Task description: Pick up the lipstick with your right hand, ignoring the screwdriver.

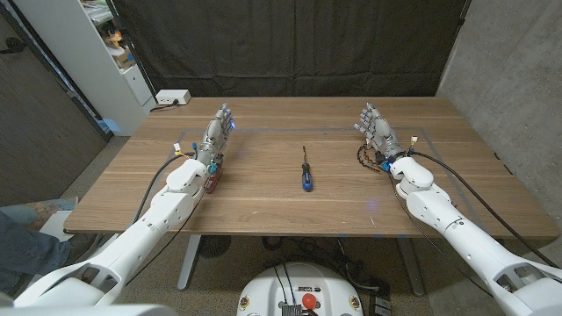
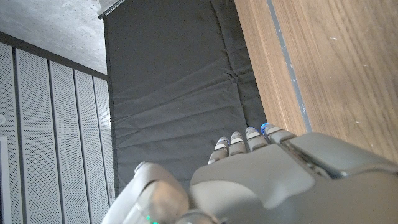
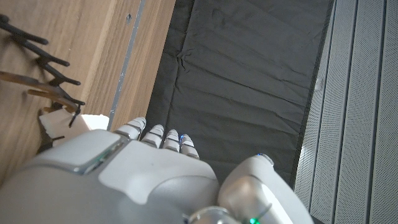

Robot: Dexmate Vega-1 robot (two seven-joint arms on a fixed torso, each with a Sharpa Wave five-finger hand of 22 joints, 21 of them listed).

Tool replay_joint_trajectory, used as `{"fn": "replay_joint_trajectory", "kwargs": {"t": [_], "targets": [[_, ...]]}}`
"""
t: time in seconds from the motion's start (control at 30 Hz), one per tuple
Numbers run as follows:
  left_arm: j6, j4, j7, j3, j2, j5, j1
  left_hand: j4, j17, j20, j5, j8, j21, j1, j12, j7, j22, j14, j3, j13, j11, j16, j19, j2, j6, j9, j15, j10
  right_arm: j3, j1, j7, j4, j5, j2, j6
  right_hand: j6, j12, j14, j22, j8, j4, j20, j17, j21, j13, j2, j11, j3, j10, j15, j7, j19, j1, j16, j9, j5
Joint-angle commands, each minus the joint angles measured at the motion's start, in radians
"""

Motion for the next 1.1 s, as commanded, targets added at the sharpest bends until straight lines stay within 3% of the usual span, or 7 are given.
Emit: {"fn": "replay_joint_trajectory", "kwargs": {"t": [0.03,1.1], "targets": [[-0.013,-0.020,-0.038,-0.008,0.020,-0.012,0.007,-0.001,0.003,-0.012,0.006,0.007,0.004,0.010,0.007,0.002,0.003,-0.030,0.006,0.002,0.001,0.007,-0.013,0.003,-0.003,0.002,0.001,-0.006,0.007,-0.039,-0.051,-0.081,-0.011,-0.010,-0.013,0.004,0.007,0.010,0.005,0.008,-0.001,0.001,0.000,0.005,0.001,0.002,0.006,0.006,0.004,0.001,0.004,0.009,0.011,0.006,0.004,0.005],[-0.001,-0.087,-0.021,-0.011,0.043,-0.007,0.040,-0.006,0.002,0.003,0.010,0.006,0.002,0.018,0.009,-0.001,0.004,-0.025,0.009,-0.002,-0.003,0.006,-0.021,0.016,0.006,0.002,0.001,0.003,0.048,-0.130,-0.106,-0.200,-0.029,-0.068,-0.009,0.025,0.009,0.026,0.005,0.011,-0.013,0.002,-0.013,0.007,-0.022,0.012,0.003,0.012,0.024,-0.001,-0.005,0.013,0.029,0.009,0.000,0.009]]}}
